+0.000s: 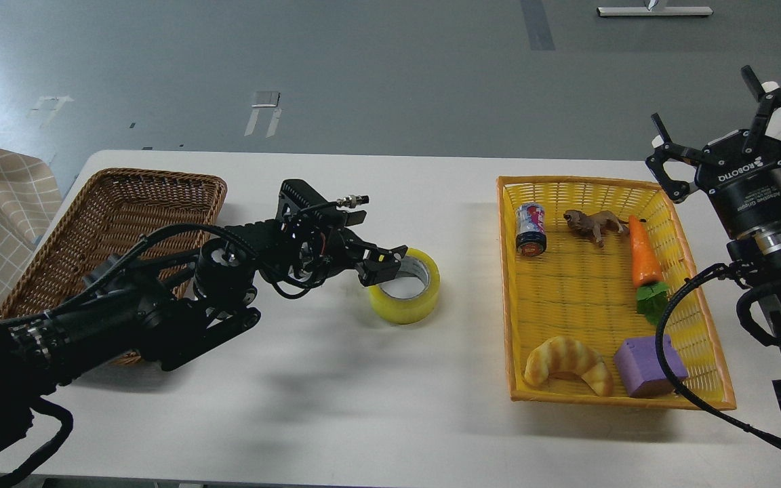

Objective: Place and transfer tape with both arms
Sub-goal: 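Grasp the tape roll with the left gripper and lift it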

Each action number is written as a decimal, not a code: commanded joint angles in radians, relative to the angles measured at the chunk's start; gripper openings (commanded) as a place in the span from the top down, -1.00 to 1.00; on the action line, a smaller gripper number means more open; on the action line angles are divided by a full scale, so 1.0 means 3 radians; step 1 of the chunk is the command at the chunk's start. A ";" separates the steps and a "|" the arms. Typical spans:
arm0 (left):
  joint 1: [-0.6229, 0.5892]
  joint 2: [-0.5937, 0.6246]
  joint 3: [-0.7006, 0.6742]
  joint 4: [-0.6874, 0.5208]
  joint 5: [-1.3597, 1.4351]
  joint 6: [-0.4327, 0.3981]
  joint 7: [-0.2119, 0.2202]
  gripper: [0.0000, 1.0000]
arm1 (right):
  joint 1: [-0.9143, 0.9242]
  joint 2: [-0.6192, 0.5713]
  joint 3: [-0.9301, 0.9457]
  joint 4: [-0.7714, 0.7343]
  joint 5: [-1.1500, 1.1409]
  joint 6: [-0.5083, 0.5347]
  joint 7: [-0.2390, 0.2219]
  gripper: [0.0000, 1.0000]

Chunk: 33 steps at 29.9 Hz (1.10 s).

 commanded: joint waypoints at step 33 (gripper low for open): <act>0.0026 -0.0093 0.0188 0.0282 -0.0283 -0.0220 0.0011 0.10 | -0.0022 0.0000 0.0004 0.0005 0.0000 0.0000 0.0000 -1.00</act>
